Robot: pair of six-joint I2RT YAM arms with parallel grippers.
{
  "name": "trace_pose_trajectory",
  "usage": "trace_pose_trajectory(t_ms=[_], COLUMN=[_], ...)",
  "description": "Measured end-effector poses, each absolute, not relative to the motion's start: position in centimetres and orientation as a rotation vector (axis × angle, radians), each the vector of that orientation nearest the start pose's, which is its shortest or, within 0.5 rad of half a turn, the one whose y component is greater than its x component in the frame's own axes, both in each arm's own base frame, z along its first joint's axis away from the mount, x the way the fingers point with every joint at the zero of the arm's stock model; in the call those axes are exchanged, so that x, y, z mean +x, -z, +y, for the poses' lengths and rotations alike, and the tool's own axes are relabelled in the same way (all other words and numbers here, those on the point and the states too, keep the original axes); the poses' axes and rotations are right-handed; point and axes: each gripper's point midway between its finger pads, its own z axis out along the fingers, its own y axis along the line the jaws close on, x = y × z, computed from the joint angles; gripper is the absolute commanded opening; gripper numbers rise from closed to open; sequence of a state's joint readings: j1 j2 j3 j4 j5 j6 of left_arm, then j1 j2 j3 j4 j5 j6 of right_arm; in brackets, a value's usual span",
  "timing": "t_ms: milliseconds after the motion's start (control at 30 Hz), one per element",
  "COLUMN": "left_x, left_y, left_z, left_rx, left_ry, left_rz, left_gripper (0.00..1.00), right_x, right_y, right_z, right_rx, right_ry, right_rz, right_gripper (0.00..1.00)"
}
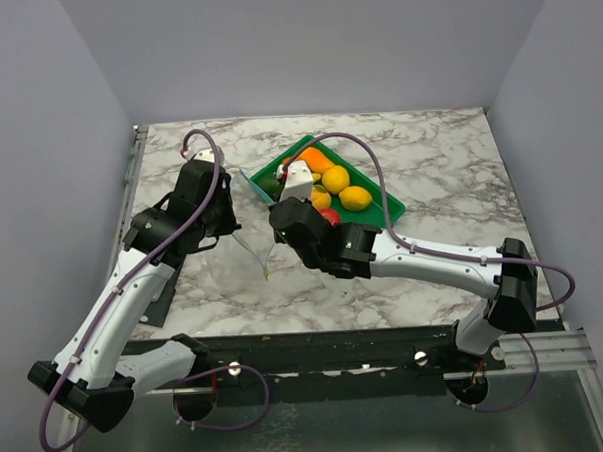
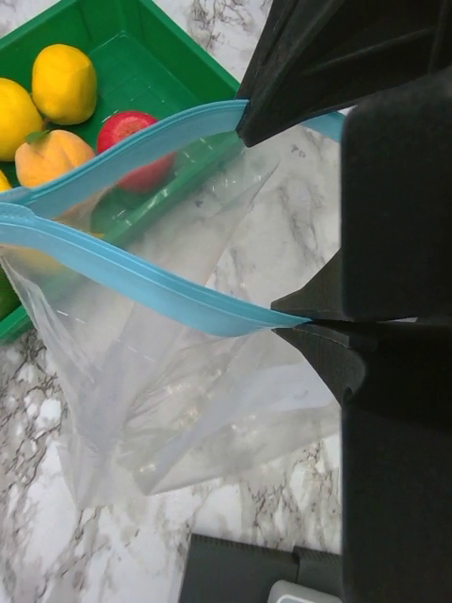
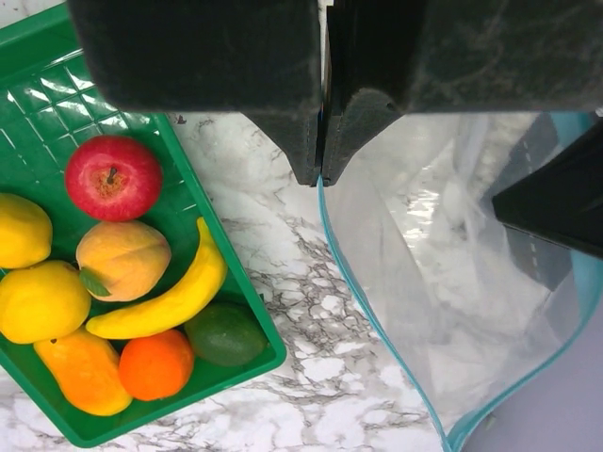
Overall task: Place the food in the zip-top bag and seal the zipper
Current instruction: Open the zipper of the food storage bag.
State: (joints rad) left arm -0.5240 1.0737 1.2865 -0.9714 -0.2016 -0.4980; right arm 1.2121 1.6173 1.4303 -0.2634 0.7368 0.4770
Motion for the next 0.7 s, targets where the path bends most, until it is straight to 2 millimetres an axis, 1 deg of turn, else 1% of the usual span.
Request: trace_pose_trajectory(t_ms=[167,233,367,433,700], left_x=[25.4,25.5,25.4,25.2,25.0], left_y=[-27.9,-28.3,-28.4,-28.2,-28.1], left_z=[-11.9,-11.9,-11.8,-11.7,-11.9], left_rx=[-0.037,-0.019,0.024,0.047,0.108], left_ry=[0.239,0.231,0.21,0.2,0.208], left_rz=[2.283,2.278,2.287,2.297,2.305], left_gripper=[0.0,0.0,0.0,0.0,0.0], right_x=[26.4,26.9,27.9,28.4,29.7], right_y=[-25.9,-25.6,-25.0,-24.4,-20.6], right_z=[39.9,39.7,39.0,38.5,37.2], right_rx=[-0.253,-0.247,-0.227,-0.216,-0.203], right_ry=[-0.377,-0.368,-0.351,-0.342,-0.277], right_rz=[1.905,1.91,1.923,1.935,1.999], right_gripper=[0.01,0.01,0.01,0.01,0.01])
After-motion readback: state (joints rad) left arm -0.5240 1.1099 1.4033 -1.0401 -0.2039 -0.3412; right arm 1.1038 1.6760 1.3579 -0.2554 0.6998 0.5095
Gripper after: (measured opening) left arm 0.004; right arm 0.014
